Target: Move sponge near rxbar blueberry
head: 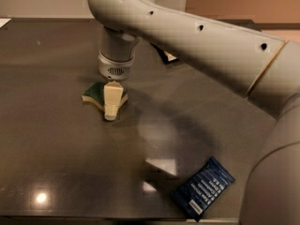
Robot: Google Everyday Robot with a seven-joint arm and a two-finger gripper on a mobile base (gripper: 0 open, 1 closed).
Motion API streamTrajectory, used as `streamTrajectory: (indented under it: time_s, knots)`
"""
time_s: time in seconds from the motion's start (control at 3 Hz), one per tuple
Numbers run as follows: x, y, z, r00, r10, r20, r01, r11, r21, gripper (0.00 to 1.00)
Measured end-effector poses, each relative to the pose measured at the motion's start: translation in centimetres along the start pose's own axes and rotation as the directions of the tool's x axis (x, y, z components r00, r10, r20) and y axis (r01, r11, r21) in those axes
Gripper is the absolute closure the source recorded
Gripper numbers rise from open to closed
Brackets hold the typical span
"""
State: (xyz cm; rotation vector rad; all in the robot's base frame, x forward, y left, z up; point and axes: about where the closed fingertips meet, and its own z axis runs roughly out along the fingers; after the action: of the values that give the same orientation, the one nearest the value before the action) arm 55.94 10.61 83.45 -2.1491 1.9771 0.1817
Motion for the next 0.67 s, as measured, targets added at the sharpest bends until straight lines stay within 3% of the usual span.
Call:
streamTrajectory:
  time_s: [0.67]
  knots:
    - [0.38, 0.1, 0.19, 1.0, 0.011, -0.006, -0.011, 0.9999, -0.002, 0.63]
